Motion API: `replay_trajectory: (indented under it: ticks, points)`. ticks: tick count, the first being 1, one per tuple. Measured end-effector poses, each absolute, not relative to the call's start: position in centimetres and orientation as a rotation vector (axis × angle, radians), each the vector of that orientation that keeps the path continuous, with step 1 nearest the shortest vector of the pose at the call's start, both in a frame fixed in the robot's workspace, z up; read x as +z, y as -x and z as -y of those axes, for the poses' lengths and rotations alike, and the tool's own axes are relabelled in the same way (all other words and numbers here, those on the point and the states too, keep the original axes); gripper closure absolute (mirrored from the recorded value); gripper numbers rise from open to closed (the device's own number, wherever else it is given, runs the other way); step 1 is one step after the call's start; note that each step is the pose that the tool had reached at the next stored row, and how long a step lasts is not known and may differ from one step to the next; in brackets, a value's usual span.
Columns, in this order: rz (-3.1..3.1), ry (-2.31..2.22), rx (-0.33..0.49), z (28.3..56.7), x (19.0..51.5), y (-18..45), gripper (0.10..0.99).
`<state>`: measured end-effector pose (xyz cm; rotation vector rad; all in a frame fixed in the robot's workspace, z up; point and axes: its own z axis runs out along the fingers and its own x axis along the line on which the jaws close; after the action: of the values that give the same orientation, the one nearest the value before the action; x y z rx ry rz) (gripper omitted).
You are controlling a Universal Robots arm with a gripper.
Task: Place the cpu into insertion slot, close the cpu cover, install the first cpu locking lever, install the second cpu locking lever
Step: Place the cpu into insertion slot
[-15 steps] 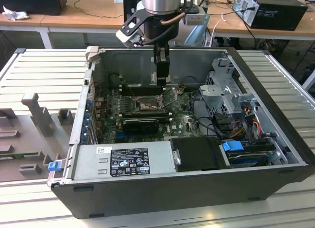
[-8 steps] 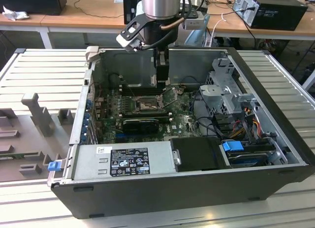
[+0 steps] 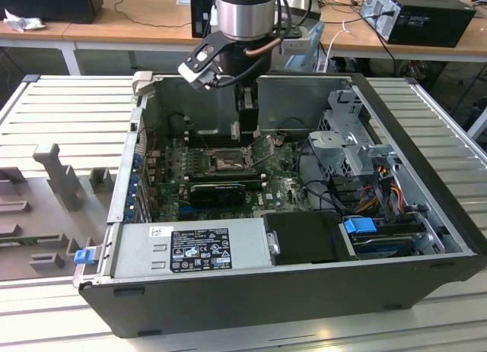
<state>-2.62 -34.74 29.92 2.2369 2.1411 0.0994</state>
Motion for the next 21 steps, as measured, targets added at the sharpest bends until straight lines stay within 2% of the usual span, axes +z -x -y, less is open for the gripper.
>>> replay_trajectory:
  ticks: [21]
  points:
    - [-2.195, -2.186, 0.102, 33.3, 25.2, 3.9, 0.545]
